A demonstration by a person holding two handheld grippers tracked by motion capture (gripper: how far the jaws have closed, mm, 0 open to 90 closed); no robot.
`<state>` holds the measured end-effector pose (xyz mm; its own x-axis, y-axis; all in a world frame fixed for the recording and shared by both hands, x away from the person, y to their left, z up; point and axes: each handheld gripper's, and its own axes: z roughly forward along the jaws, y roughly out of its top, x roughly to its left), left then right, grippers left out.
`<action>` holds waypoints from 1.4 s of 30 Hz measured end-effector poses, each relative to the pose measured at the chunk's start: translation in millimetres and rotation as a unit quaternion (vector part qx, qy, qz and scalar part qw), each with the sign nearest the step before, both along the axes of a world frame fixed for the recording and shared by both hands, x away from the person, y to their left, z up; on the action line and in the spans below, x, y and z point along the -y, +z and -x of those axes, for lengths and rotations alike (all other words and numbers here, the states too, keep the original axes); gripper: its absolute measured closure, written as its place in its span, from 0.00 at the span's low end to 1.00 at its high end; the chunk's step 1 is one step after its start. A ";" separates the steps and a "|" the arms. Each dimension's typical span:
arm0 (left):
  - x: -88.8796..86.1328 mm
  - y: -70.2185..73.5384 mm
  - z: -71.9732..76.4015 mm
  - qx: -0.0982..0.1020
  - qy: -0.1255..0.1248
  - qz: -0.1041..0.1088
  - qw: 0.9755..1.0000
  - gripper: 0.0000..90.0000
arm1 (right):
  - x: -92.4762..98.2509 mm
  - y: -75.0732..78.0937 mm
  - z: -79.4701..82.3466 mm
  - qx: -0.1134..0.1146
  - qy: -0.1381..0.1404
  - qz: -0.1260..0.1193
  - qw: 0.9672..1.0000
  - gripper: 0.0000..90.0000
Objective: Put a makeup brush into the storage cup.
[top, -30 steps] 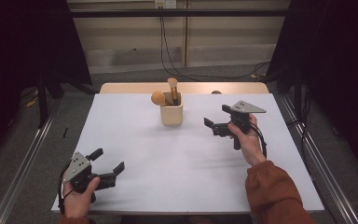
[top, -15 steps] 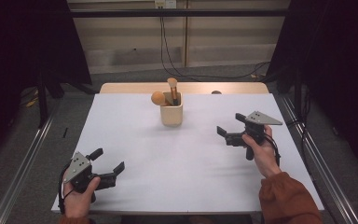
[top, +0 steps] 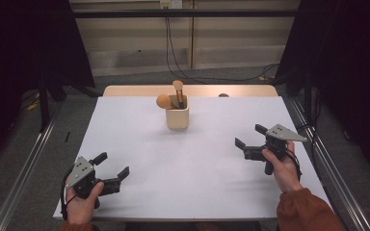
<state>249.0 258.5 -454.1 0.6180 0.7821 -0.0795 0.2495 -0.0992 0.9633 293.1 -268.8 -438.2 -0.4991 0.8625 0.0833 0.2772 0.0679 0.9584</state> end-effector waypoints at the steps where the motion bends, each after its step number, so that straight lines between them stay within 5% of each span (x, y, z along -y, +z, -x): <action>1: -0.3 0.1 0.6 -0.001 0.003 0.000 1.000 0.04 | 1.1 -0.8 2.9 0.003 -0.003 -0.003 1.000 0.01; 31: -3.5 1.9 17.5 -0.002 0.006 0.004 1.000 0.04 | 27.2 -20.6 84.1 0.002 -0.045 -0.005 0.999 0.00; 42: -1.3 1.2 11.5 -0.003 0.006 -0.003 1.000 0.04 | 29.2 -24.3 82.3 -0.018 -0.045 -0.024 0.999 0.00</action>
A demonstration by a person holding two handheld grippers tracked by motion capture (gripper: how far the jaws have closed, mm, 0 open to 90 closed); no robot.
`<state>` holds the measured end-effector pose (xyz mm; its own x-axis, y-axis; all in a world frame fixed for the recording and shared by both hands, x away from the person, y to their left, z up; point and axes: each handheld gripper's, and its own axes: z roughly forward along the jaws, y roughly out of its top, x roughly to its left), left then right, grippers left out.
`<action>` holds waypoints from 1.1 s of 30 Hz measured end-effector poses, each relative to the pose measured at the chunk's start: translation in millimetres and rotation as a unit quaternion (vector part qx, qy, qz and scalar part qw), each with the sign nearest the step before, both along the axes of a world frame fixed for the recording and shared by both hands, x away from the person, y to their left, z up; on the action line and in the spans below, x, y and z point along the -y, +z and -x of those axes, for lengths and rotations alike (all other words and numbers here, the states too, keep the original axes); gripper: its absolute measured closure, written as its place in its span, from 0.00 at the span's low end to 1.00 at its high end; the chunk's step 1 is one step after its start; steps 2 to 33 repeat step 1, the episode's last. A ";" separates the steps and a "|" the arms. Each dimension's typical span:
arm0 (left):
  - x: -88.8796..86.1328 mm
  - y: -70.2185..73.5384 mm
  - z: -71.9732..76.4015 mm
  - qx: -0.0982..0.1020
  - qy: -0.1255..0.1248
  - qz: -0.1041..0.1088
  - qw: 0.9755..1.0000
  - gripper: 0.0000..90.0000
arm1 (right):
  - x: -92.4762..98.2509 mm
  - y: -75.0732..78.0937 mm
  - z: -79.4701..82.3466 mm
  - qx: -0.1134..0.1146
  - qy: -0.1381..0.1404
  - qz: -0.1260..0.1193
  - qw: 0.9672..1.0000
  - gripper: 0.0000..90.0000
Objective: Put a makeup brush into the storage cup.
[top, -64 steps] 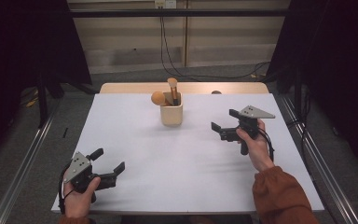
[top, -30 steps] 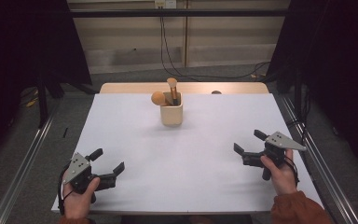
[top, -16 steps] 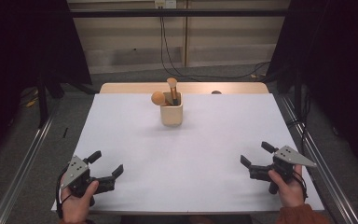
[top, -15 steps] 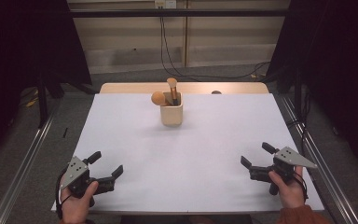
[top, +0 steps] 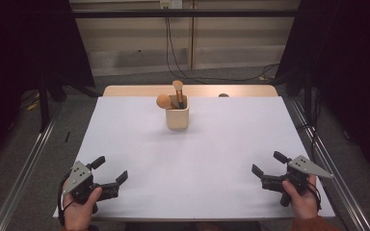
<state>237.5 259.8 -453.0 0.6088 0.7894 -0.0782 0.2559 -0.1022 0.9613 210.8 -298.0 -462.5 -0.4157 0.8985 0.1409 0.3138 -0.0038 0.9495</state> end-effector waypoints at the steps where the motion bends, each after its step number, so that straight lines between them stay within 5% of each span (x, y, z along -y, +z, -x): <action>1: 0.3 -0.2 -0.8 0.000 -0.001 -0.002 1.000 0.04 | 0.3 -0.1 0.0 0.001 0.000 0.000 1.000 0.00; 33: 0.3 -0.2 -0.8 0.000 -0.001 -0.002 1.000 0.04 | 0.3 -0.1 0.0 0.001 0.000 0.000 1.000 0.00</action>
